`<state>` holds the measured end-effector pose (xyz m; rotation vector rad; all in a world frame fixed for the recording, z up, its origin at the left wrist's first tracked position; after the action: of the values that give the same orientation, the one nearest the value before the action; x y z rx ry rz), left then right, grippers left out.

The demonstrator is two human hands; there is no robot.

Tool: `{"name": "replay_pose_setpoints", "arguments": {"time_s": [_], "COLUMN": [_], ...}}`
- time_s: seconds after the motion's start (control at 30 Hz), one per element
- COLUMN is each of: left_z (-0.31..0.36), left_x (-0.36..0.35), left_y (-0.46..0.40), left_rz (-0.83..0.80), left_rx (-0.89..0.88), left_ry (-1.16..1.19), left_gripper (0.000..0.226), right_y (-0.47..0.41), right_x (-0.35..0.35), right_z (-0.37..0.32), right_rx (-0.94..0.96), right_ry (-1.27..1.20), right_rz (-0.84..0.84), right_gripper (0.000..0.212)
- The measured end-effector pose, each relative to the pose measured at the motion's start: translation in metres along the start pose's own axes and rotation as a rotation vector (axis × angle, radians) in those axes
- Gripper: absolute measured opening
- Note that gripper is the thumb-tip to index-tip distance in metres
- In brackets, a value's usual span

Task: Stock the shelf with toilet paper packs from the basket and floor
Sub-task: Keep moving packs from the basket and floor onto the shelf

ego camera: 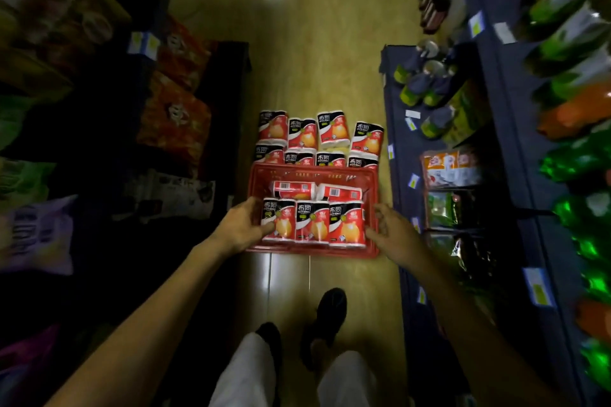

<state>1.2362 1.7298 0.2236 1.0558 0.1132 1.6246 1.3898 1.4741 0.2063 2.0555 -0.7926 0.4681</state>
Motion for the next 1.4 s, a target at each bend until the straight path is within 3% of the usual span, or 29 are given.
{"name": "replay_pose_setpoints", "arguments": {"time_s": [0.2, 0.4, 0.53, 0.67, 0.8, 0.93, 1.2, 1.4], "left_z": [-0.050, -0.112, -0.160, -0.191, -0.209, -0.218, -0.227, -0.229], "left_x": [-0.056, -0.134, -0.183, -0.217, -0.227, -0.231, -0.250, -0.245], "left_y": [-0.109, -0.204, -0.262, -0.306, -0.334, -0.354, -0.374, -0.376], "left_rz": [0.003, -0.016, -0.007, -0.008, 0.013, 0.035, 0.049, 0.077], "left_rx": [0.011, -0.064, -0.122, -0.180, -0.218, -0.216, -0.263, -0.283], "left_ry": [0.019, 0.029, 0.053, 0.018, 0.001, -0.050, -0.100, -0.138], "left_gripper": [0.058, 0.060, 0.063, 0.064, 0.085, 0.072, 0.082, 0.076], "right_y": [-0.108, -0.190, -0.243, -0.282, -0.311, -0.334, -0.363, -0.349], "right_x": [-0.061, -0.126, -0.154, -0.179, -0.194, -0.199, -0.210, -0.212], "right_z": [0.065, 0.132, 0.171, 0.195, 0.207, 0.212, 0.219, 0.218], "right_rx": [-0.052, -0.127, -0.140, -0.104, -0.104, -0.146, -0.266, -0.237], "right_ry": [0.023, 0.068, 0.088, 0.237, 0.319, 0.407, 0.487, 0.442], "right_rz": [-0.051, 0.021, 0.106, 0.191, 0.274, 0.316, 0.312, 0.408], "right_gripper": [0.056, 0.059, 0.086, 0.089, 0.087, 0.079, 0.099, 0.085]}}
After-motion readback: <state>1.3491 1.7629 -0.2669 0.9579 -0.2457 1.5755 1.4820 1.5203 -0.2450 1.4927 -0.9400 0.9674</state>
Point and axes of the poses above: each hand's wrist, its own y-axis away from the middle knuckle, its own x-axis out of the back of the hand, z = x × y, the point moved 4 cm from there along -y, towards the middle knuckle, and after that the axes turned 5 degrees about -x, right-handed, at the moved point
